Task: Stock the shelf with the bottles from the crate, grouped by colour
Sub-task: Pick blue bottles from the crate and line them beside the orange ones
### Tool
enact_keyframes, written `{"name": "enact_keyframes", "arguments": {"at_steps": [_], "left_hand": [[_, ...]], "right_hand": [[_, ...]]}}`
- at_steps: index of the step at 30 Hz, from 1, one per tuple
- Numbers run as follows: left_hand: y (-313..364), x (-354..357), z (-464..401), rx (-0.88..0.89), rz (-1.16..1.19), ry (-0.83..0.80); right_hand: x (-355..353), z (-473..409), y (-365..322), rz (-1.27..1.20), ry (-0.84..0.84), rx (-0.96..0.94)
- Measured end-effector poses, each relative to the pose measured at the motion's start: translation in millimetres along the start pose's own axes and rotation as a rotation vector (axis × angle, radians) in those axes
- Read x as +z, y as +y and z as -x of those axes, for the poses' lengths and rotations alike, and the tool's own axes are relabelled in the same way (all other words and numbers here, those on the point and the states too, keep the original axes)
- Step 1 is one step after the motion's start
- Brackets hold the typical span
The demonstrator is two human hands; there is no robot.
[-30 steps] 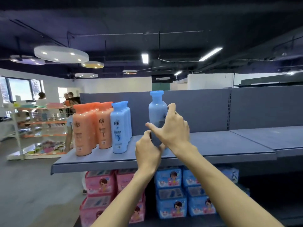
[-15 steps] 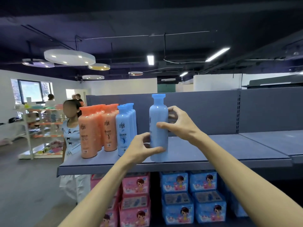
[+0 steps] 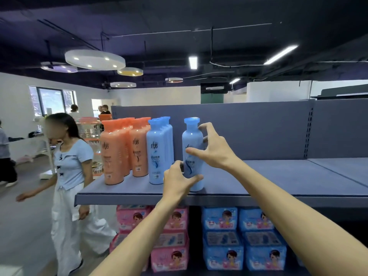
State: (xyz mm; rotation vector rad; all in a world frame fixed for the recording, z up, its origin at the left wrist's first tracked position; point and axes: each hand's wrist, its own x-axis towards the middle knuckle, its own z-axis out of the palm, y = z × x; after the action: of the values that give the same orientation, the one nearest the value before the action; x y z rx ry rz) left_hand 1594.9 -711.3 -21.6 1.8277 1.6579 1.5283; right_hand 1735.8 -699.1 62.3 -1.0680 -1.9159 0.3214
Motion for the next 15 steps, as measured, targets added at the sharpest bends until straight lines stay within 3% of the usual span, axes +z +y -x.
{"name": "enact_keyframes", "arguments": {"at_steps": [8,15], "left_hand": [[-15,20,-27,-0.034,-0.201,0.068],[-27,48,-72,-0.113,-0.276,0.065]], "right_hand": [[19,-40,28,-0.049,-0.09,0.043],[41,-87,51,0.041,-0.047,0.044]]}}
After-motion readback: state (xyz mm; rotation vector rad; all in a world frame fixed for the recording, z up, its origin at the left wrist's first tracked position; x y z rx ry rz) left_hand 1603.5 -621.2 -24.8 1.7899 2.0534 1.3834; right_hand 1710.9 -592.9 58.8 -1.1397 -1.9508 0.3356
